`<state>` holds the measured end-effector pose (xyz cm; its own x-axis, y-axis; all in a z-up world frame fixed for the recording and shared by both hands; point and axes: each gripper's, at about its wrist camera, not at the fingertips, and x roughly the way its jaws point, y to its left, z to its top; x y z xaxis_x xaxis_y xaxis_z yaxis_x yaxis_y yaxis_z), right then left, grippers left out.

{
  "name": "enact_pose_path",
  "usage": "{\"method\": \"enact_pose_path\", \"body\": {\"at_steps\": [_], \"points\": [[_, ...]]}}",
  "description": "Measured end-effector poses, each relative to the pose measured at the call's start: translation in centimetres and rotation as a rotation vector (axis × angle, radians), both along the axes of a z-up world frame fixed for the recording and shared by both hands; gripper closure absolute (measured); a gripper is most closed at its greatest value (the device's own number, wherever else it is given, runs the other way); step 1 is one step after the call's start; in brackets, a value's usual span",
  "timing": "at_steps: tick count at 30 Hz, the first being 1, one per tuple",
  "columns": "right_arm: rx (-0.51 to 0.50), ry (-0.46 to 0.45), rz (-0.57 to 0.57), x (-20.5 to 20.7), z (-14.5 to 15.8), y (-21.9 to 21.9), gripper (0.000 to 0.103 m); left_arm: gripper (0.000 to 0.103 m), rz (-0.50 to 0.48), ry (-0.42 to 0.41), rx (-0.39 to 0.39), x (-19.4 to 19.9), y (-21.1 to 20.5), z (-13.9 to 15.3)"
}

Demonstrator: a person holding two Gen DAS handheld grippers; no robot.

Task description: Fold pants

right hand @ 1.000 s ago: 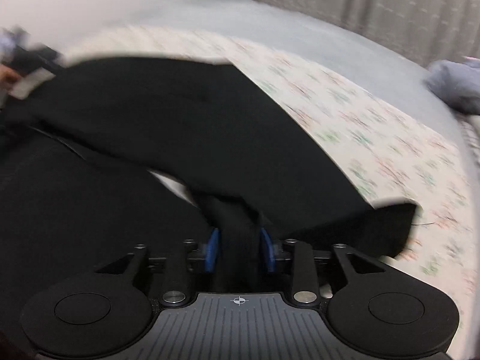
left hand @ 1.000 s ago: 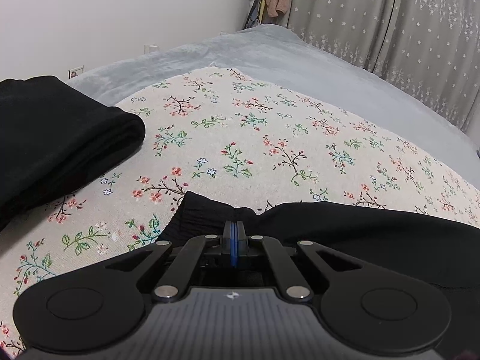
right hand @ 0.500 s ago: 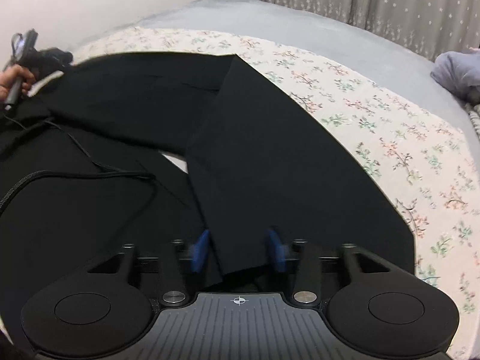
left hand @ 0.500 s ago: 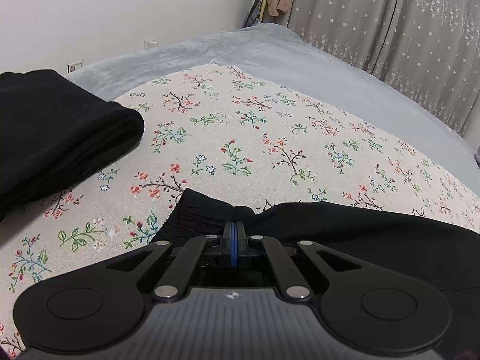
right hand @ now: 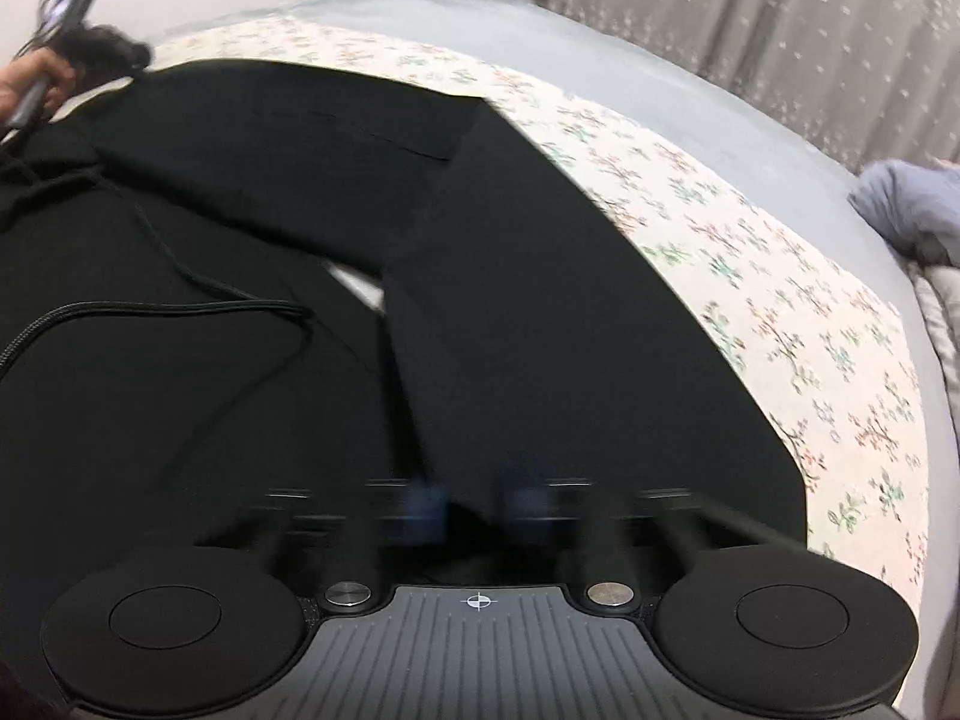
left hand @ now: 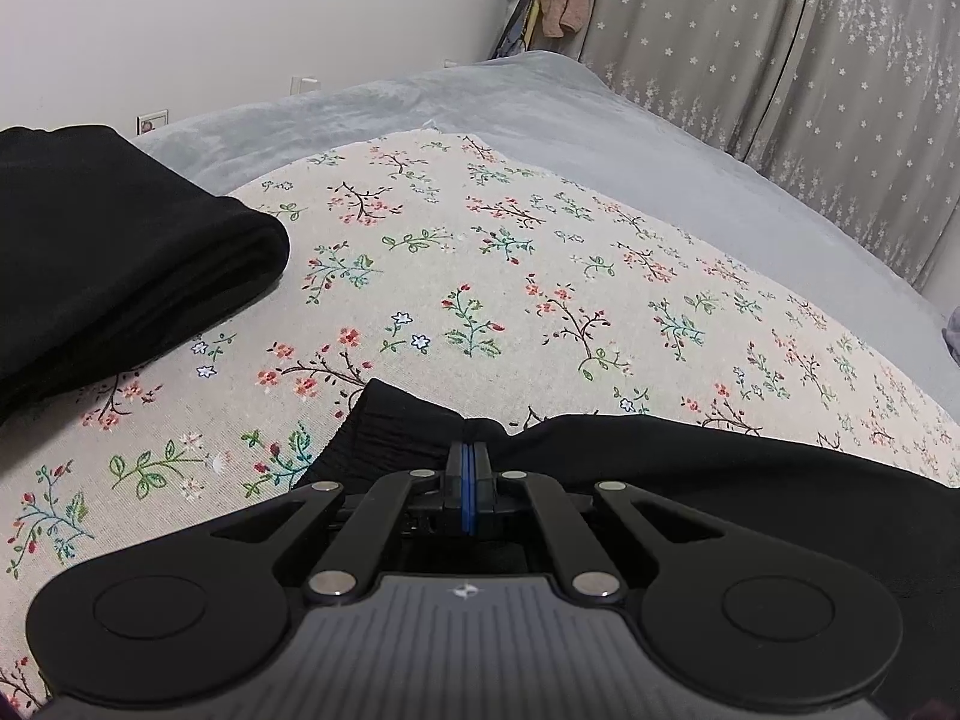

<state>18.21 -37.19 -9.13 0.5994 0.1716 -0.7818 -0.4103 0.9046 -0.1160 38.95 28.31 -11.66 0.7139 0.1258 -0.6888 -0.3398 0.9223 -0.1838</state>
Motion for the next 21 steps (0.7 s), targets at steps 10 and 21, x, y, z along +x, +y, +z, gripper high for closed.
{"method": "enact_pose_path", "body": {"at_steps": [10,21], "points": [[0.071,-0.173,-0.257,6.6,6.4,-5.6,0.103,0.089,-0.003,-0.102,-0.001,0.2,-0.2,2.0],[-0.134,-0.170,-0.717,23.8,7.0,-14.6,0.103,0.061,0.107,-0.129,-0.239,-0.6,3.7,2.2]]}}
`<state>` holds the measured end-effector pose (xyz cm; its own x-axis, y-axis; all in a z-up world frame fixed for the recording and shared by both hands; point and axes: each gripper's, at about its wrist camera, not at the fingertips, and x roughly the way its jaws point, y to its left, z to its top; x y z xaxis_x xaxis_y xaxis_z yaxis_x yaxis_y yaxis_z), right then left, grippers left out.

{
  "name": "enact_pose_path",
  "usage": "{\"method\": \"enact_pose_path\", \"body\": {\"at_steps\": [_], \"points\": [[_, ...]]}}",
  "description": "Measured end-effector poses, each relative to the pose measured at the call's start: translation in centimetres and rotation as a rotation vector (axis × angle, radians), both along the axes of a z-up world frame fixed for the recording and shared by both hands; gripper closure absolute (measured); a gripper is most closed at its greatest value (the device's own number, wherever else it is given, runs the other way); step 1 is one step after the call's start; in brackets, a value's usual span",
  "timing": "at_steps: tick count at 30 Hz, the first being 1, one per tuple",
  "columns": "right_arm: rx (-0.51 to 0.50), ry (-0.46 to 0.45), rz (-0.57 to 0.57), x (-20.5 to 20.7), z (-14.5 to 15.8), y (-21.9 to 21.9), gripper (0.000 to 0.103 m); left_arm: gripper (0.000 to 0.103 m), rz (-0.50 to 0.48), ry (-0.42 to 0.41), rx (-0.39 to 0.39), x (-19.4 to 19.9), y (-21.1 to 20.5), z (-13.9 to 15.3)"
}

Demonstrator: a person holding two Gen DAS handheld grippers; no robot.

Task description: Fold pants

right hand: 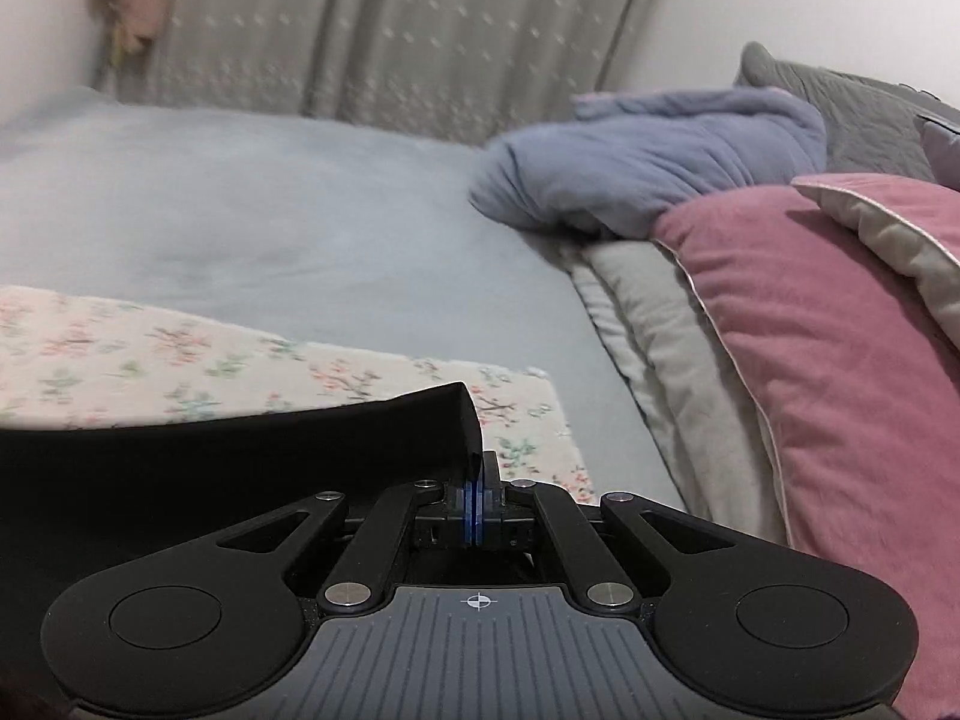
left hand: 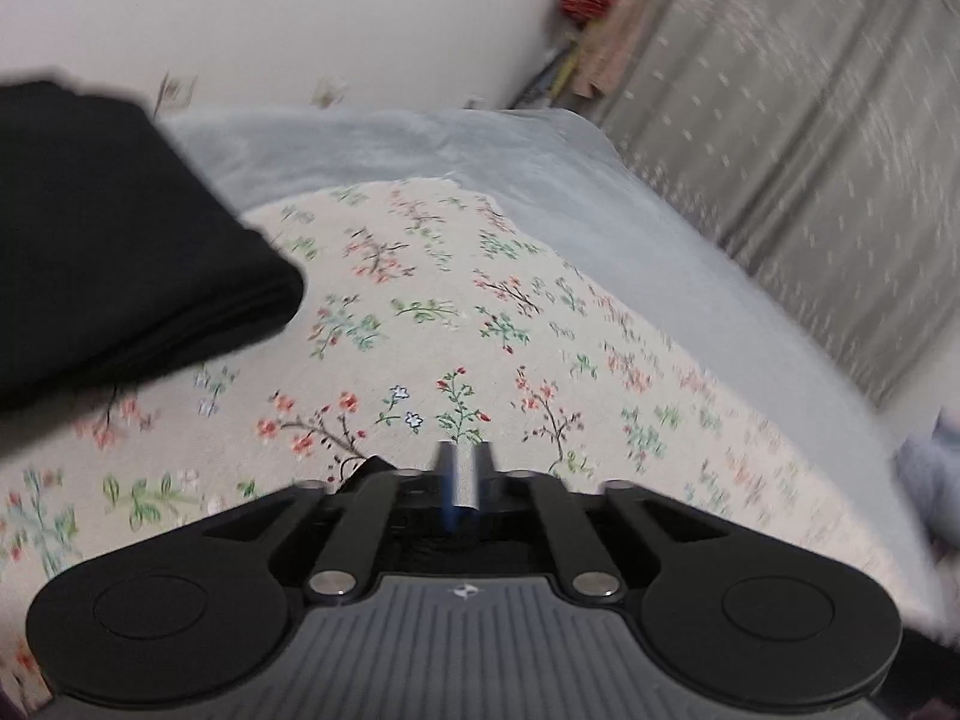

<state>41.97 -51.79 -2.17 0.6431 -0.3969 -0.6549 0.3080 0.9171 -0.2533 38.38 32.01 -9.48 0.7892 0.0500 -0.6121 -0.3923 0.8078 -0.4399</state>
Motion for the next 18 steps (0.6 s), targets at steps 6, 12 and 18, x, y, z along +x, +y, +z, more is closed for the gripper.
{"method": "enact_pose_path", "body": {"at_steps": [6,12,18], "points": [[-0.008,0.079,-0.077,0.3,-2.9,0.8,0.103,0.030,0.043,0.053,-0.006,-0.4,1.5,-0.8],[0.018,0.093,-0.125,1.7,-6.5,1.2,0.103,0.013,-0.046,0.056,-0.127,-0.3,2.1,-1.7],[0.010,0.111,-0.121,2.5,-8.2,1.4,0.103,0.014,-0.081,0.110,0.004,0.4,0.7,-1.9]]}}
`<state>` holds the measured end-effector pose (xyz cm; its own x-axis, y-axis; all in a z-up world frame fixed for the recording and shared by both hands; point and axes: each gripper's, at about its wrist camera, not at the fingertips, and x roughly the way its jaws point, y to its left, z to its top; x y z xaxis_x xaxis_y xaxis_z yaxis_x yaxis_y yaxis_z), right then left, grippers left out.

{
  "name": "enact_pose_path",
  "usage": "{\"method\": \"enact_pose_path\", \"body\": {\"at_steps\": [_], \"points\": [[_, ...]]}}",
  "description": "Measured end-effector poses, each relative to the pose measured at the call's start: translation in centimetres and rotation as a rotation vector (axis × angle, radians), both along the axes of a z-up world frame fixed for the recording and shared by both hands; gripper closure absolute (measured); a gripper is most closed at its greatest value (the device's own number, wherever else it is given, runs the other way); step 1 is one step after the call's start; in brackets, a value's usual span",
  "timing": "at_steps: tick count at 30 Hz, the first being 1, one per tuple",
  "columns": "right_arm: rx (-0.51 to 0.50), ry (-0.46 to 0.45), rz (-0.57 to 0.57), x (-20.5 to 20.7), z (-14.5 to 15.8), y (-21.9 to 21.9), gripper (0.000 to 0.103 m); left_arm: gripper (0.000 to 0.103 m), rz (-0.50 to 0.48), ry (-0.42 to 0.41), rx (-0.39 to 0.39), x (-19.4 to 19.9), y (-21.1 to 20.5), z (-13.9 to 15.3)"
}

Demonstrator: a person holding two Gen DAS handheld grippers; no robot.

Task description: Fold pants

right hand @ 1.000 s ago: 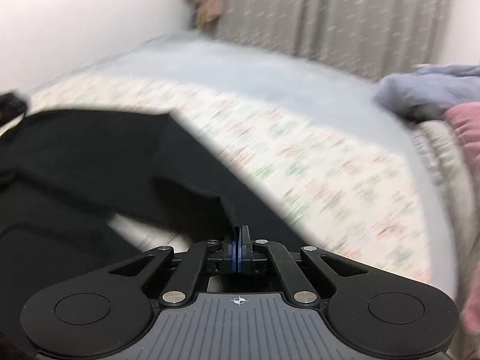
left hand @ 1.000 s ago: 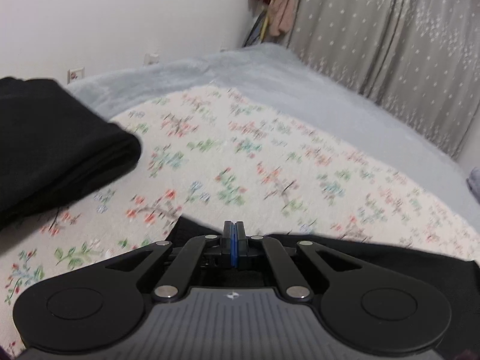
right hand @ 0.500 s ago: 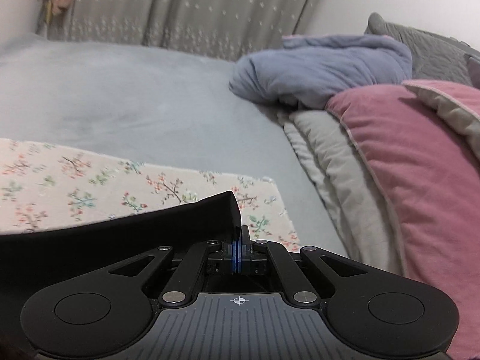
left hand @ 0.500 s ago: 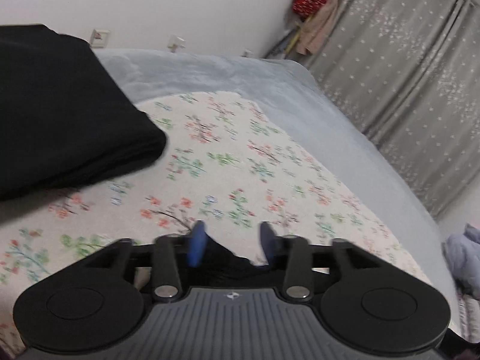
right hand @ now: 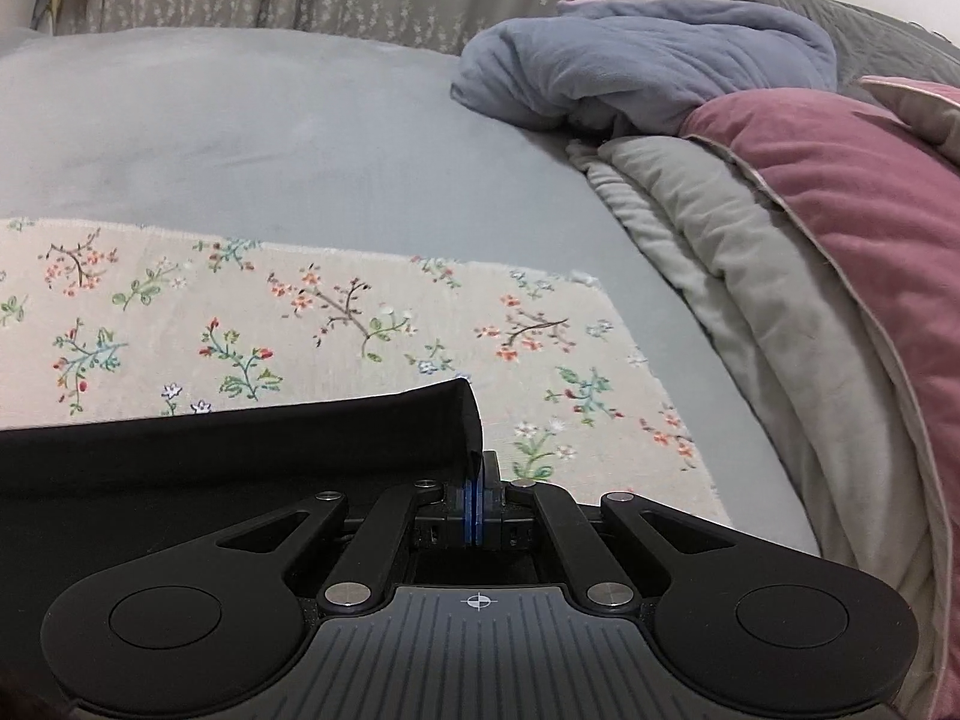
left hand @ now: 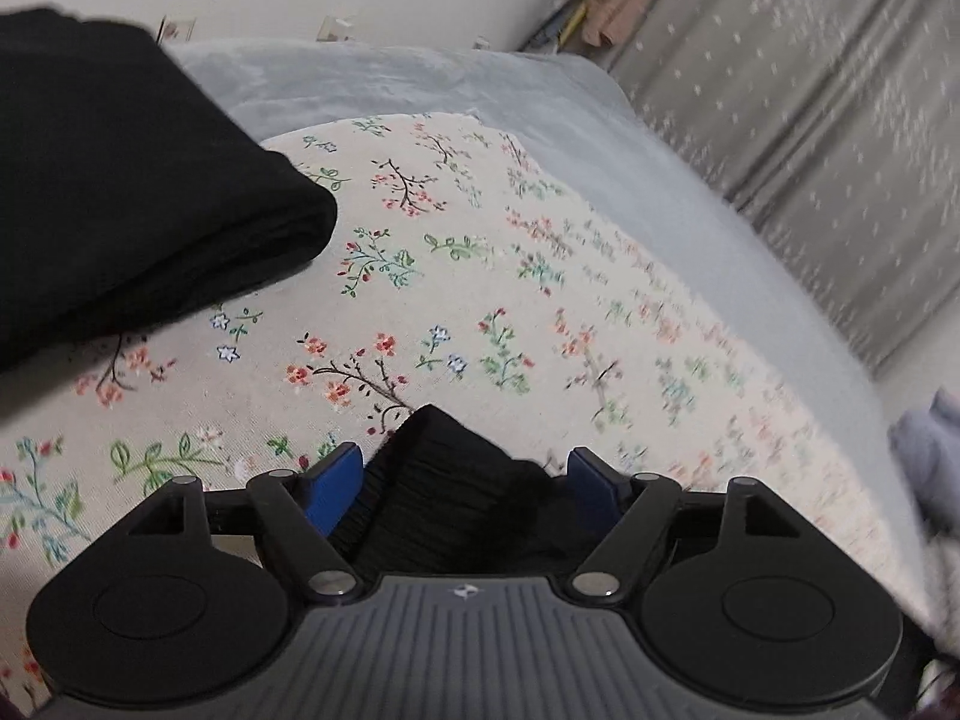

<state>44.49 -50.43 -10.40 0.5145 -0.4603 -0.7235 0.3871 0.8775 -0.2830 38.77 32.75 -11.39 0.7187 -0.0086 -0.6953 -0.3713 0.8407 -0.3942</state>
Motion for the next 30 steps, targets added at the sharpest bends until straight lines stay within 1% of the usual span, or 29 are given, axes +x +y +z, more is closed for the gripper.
{"method": "enact_pose_path", "body": {"at_steps": [1,2,3,4,6,7,8,9,10,12,14,18,20,22,23,24,27,28,30], "points": [[0.004,0.005,0.003,0.1,-0.3,0.0,0.103,0.014,-0.016,0.006,0.034,0.2,-0.4,-0.2],[0.007,0.008,0.006,0.1,-0.5,0.0,0.103,0.018,-0.033,0.009,0.073,0.5,-1.0,-0.3],[0.009,0.008,0.007,0.1,-0.7,0.0,0.103,0.024,-0.048,0.019,0.120,0.8,-1.4,-0.6],[0.014,0.007,0.010,0.0,-0.9,-0.1,0.103,0.028,-0.063,0.042,0.187,1.3,-2.1,-0.8],[0.021,0.004,0.015,0.0,-0.9,-0.2,0.103,0.052,-0.116,0.080,0.322,2.2,-3.6,-0.9],[0.022,0.006,0.018,0.0,-0.9,-0.2,0.103,0.052,-0.142,0.083,0.362,2.5,-4.4,-0.7],[0.018,0.012,0.023,0.1,-0.9,-0.2,0.103,0.056,-0.151,0.094,0.401,2.8,-5.0,-0.5],[0.013,0.016,0.026,0.2,-0.8,-0.1,0.103,0.062,-0.156,0.094,0.430,3.0,-5.4,-0.3],[0.014,0.014,0.026,0.2,-0.6,-0.2,0.103,0.065,-0.154,0.087,0.446,3.1,-5.7,-0.1],[0.038,-0.010,0.020,0.1,-0.1,-0.5,0.103,0.073,-0.117,0.056,0.437,3.1,-5.7,0.5],[0.064,-0.043,0.014,-0.2,0.5,-0.8,0.103,0.073,-0.080,0.008,0.416,3.1,-5.3,1.5],[0.048,-0.087,0.032,-0.4,1.7,-0.7,0.103,0.073,-0.033,-0.071,0.378,3.2,-4.9,2.6],[0.044,-0.110,0.020,-0.4,2.0,-0.6,0.103,0.073,-0.015,-0.094,0.355,3.3,-4.9,2.7],[0.038,-0.142,0.005,-0.3,2.3,-0.5,0.103,0.073,-0.008,-0.097,0.349,3.8,-4.9,2.4],[0.038,-0.141,0.004,0.0,2.1,-0.4,0.103,0.073,-0.011,-0.089,0.352,4.1,-4.8,2.1],[0.035,-0.118,0.004,0.3,1.6,-0.3,0.103,0.073,-0.018,-0.076,0.357,4.4,-4.8,1.7],[0.010,0.003,0.003,1.3,-0.6,0.4,0.103,0.073,-0.019,-0.044,0.342,4.8,-4.7,0.5],[0.005,0.004,0.000,1.3,-0.8,0.5,0.103,0.073,-0.019,-0.044,0.343,4.9,-4.7,0.4],[0.006,-0.042,-0.013,0.8,0.0,0.4,0.103,0.073,-0.009,-0.070,0.321,4.5,-4.4,1.0]]}}
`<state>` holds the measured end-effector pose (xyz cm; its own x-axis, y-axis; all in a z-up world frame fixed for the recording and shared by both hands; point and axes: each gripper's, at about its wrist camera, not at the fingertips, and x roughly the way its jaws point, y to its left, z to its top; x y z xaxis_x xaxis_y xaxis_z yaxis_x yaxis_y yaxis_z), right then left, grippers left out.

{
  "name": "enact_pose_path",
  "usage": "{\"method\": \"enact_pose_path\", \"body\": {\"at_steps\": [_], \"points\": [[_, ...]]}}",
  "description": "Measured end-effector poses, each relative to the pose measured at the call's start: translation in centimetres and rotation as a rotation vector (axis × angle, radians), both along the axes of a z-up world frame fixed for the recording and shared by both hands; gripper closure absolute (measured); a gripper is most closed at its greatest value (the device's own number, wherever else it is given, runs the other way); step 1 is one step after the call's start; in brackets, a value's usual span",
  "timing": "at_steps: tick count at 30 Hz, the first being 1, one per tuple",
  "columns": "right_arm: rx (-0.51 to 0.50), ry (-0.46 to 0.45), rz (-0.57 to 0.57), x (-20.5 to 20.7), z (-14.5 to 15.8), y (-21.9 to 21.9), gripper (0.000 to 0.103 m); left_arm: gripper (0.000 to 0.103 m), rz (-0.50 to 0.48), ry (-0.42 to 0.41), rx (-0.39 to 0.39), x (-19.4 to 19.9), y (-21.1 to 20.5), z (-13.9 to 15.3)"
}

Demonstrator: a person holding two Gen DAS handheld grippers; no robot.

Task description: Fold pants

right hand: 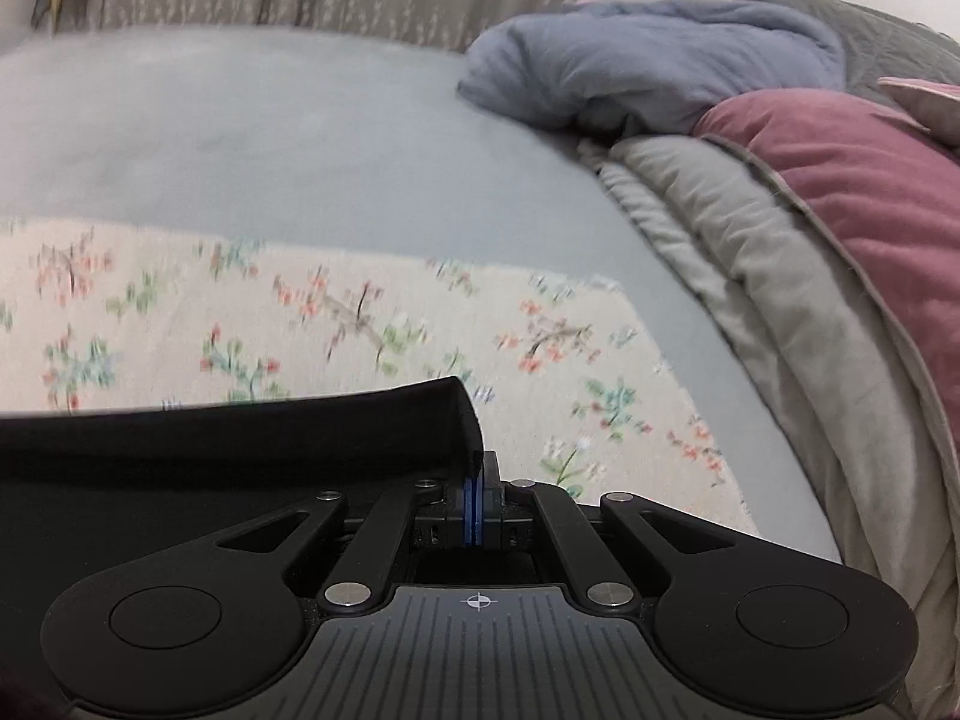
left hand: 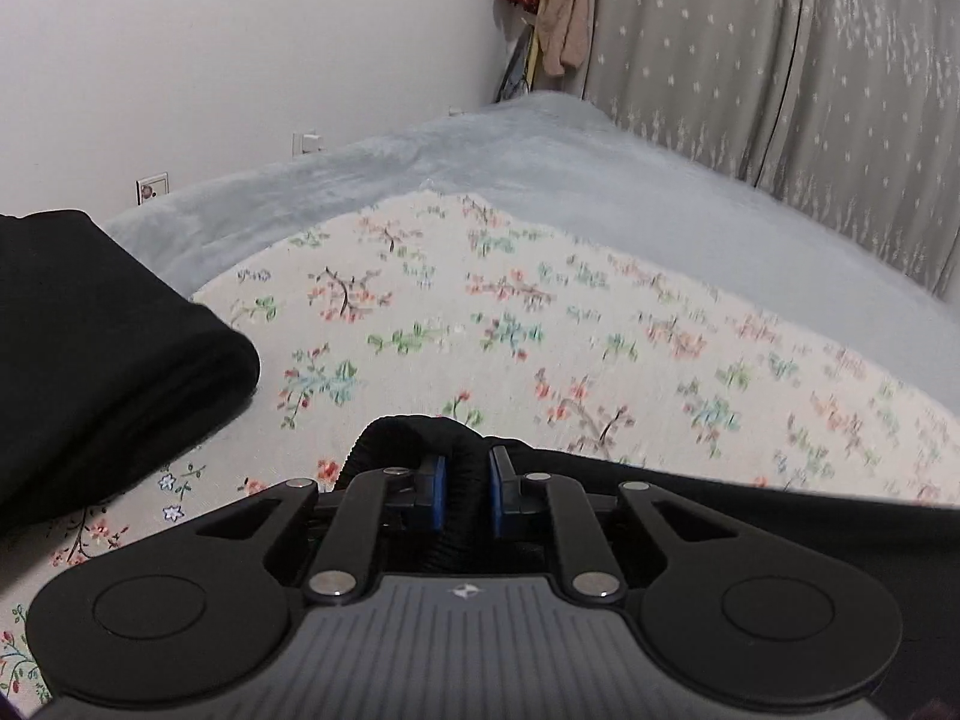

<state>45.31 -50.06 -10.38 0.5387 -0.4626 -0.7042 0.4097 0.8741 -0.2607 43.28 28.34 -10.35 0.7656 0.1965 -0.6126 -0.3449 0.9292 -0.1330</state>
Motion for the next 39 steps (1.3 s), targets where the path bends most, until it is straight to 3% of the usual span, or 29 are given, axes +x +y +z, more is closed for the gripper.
{"method": "enact_pose_path", "body": {"at_steps": [3,10,19,23,29,32,36,39], "points": [[0.022,-0.096,-0.004,-1.6,3.3,-0.5,0.103,0.073,0.008,-0.061,-0.079,-1.0,0.6,2.1],[0.053,-0.186,0.031,-8.7,11.7,-1.8,0.103,0.073,0.001,-0.153,-0.194,-5.5,1.8,6.2],[0.114,-0.241,0.068,-22.8,16.8,-3.4,0.103,0.073,-0.021,-0.199,-0.333,-12.8,4.4,8.0],[0.117,-0.261,0.048,-29.6,16.1,-3.0,0.103,0.073,-0.047,-0.210,-0.328,-15.8,4.2,8.3],[0.175,-0.270,-0.022,-37.7,12.0,-2.5,0.103,0.073,-0.060,-0.206,-0.329,-18.6,4.7,6.7],[0.198,-0.258,-0.051,-40.5,9.8,-1.5,0.103,0.073,-0.061,-0.194,-0.295,-19.7,4.4,5.8],[0.214,-0.226,-0.061,-42.9,7.1,-0.2,0.103,0.073,-0.063,-0.153,-0.188,-20.8,3.8,4.5],[0.213,-0.214,-0.053,-44.4,6.0,1.1,0.103,0.073,-0.070,-0.154,-0.174,-21.6,4.2,3.9]]}}
